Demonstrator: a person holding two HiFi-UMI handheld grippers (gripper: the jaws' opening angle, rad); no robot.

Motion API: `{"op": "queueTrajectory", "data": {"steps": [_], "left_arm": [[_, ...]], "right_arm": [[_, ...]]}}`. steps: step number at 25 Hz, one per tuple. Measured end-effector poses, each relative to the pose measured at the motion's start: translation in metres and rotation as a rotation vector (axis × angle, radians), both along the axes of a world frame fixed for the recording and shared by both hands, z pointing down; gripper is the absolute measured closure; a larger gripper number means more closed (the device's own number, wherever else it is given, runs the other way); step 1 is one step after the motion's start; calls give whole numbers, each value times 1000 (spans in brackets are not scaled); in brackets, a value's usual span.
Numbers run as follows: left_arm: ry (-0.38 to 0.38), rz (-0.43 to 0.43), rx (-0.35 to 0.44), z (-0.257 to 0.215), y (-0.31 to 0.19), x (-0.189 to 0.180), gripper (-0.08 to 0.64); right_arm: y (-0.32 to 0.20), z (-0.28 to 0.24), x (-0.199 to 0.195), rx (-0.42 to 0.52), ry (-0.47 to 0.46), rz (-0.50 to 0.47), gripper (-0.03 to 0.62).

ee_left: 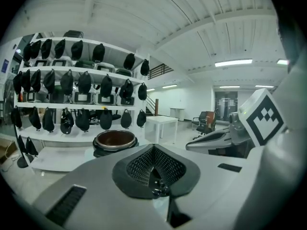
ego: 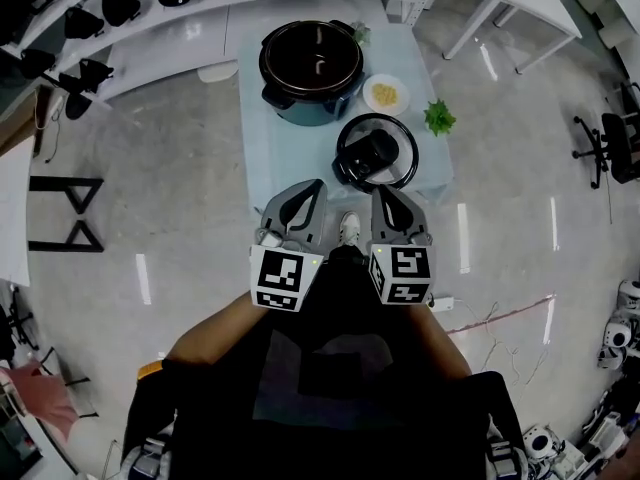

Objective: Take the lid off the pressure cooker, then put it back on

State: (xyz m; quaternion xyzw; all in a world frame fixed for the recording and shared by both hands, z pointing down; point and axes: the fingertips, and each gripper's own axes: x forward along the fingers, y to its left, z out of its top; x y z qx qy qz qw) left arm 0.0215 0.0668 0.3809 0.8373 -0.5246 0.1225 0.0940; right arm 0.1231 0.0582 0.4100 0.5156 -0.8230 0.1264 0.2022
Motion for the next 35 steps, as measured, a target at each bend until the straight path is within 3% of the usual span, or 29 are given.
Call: {"op": "queueTrajectory", "data": {"steps": [17, 20, 35], "left_arm": [[-114, -94, -104, 37, -102, 54, 552], [-128, -111, -118, 44, -112, 60, 552], [-154, -123, -226, 109, -137, 60, 552]], "right_arm": [[-104, 63, 44, -94, -11, -176, 562], [-112, 76, 46, -112, -3, -212, 497], [-148, 148, 49, -199, 74, -225, 360]]}}
